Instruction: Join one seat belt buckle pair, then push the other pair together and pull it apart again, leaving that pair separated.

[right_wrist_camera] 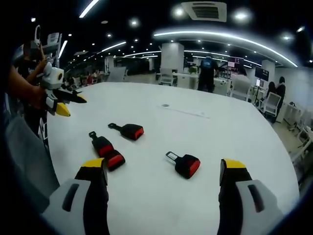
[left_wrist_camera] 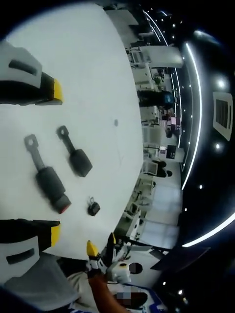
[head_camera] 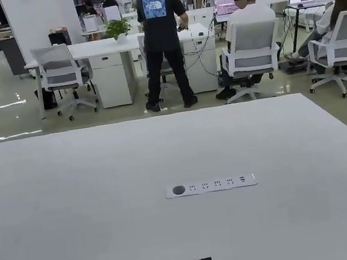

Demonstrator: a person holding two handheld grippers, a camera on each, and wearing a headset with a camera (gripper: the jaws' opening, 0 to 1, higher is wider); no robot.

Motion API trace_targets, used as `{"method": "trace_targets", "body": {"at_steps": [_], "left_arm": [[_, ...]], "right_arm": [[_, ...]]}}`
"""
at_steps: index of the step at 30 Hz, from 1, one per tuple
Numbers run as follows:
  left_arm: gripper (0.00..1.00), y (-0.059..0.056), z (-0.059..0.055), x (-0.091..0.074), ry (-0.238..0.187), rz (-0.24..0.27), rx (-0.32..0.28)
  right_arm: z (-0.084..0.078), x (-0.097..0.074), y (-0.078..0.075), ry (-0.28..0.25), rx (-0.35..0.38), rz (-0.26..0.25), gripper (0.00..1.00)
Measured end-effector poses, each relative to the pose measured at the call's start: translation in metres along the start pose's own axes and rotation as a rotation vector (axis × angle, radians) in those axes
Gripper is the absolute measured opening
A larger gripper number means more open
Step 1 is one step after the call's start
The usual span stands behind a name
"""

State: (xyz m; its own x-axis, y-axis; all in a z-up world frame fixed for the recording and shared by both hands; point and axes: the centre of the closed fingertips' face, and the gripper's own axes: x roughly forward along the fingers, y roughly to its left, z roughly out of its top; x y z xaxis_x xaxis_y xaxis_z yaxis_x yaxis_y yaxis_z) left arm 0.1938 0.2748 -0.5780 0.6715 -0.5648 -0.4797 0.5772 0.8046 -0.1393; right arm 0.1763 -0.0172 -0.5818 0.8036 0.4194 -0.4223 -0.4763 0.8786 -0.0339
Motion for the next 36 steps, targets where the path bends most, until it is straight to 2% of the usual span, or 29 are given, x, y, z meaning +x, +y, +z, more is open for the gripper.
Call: {"method": "trace_targets", "body": {"at_steps": [3, 5, 11, 14, 16, 20, 25, 28, 36], "left_arm": [[1.00, -0.005, -0.003, -0.009, -0.005, 0.013, -0.006], [1.00, -0.009, -0.002, -0.015, -0.018, 0.010, -0.002], [1.00, -0.010, 0.000, -0.028, -0.047, 0.019, -0.007], [1.00, -0.017, 0.003, -0.036, -0.059, 0.024, -0.008], [1.00, -0.017, 0.000, -0.040, -0.062, 0.025, -0.012], [1.00, -0.013, -0.005, -0.045, -0.058, 0.031, -0.020], [1.00, -0.016, -0.005, -0.048, -0.058, 0.032, -0.015], [1.00, -0.013, -0.007, -0.051, -0.058, 0.037, -0.015], [1.00, -0.014, -0.001, -0.050, -0.065, 0.043, -0.009]], "right_arm": [[-0.002, -0.007, -0.001, -0.016, 0.016, -0.011, 0.96], [-0.006, -0.011, 0.005, -0.013, 0.020, -0.007, 0.95], [-0.013, -0.023, 0.012, -0.013, 0.021, -0.014, 0.96], [-0.016, -0.028, 0.015, -0.013, 0.026, -0.014, 0.95], [-0.018, -0.029, 0.017, -0.013, 0.029, -0.014, 0.95], [-0.019, -0.032, 0.019, -0.014, 0.039, -0.021, 0.95], [-0.016, -0.035, 0.021, -0.020, 0.037, -0.020, 0.95], [-0.016, -0.035, 0.020, -0.021, 0.037, -0.021, 0.95], [-0.013, -0.034, 0.019, -0.025, 0.040, -0.025, 0.95]]}}
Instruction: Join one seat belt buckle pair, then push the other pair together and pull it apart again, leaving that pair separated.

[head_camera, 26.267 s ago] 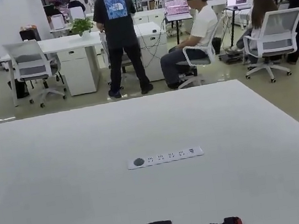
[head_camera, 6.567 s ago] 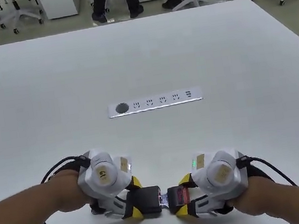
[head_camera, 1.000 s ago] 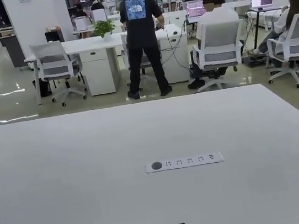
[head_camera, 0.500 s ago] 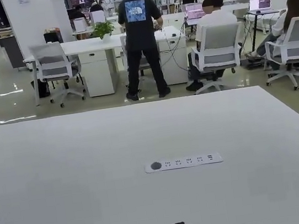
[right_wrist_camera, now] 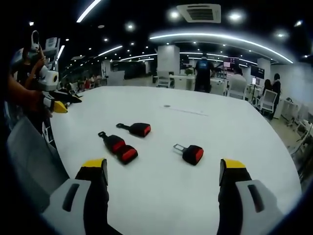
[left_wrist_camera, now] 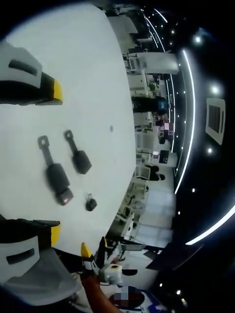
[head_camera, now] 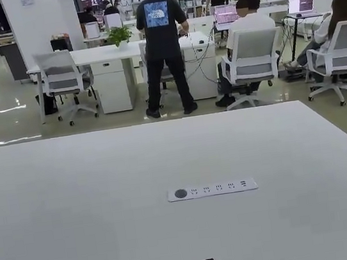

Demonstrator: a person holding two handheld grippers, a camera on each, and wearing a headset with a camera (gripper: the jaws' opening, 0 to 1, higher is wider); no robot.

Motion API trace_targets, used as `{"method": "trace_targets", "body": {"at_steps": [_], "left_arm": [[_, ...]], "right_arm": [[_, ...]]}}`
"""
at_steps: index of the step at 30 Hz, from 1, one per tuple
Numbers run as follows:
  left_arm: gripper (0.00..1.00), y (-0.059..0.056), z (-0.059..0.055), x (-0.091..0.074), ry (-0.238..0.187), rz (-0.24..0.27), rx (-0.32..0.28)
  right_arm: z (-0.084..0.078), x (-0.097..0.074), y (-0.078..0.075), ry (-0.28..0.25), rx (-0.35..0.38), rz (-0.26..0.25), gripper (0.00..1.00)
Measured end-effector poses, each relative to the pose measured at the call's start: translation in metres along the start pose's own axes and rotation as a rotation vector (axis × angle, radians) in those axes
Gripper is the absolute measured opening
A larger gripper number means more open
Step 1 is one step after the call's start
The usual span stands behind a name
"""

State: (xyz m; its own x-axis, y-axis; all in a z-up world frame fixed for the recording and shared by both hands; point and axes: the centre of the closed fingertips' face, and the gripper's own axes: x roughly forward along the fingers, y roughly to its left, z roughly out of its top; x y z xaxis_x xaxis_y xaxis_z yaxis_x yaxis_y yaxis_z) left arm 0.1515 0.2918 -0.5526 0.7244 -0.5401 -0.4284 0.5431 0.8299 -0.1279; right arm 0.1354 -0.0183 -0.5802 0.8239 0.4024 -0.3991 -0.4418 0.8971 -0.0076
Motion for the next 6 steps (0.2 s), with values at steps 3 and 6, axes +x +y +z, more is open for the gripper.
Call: {"method": "trace_targets", "body": {"at_steps": [3, 6], "left_arm": [[1.00, -0.0005, 0.0019, 0.0006, -0.004, -0.001, 0.001], [1.00, -0.0004, 0.0025, 0.0006, -0.004, -0.003, 0.007]], "right_arm": [[0.0004, 0.0006, 0.0001, -0.002, 0.001, 0.001, 0.95], [0.0006, 0.0005, -0.0008, -0.002, -0.001, 0.001, 0.95]]}}
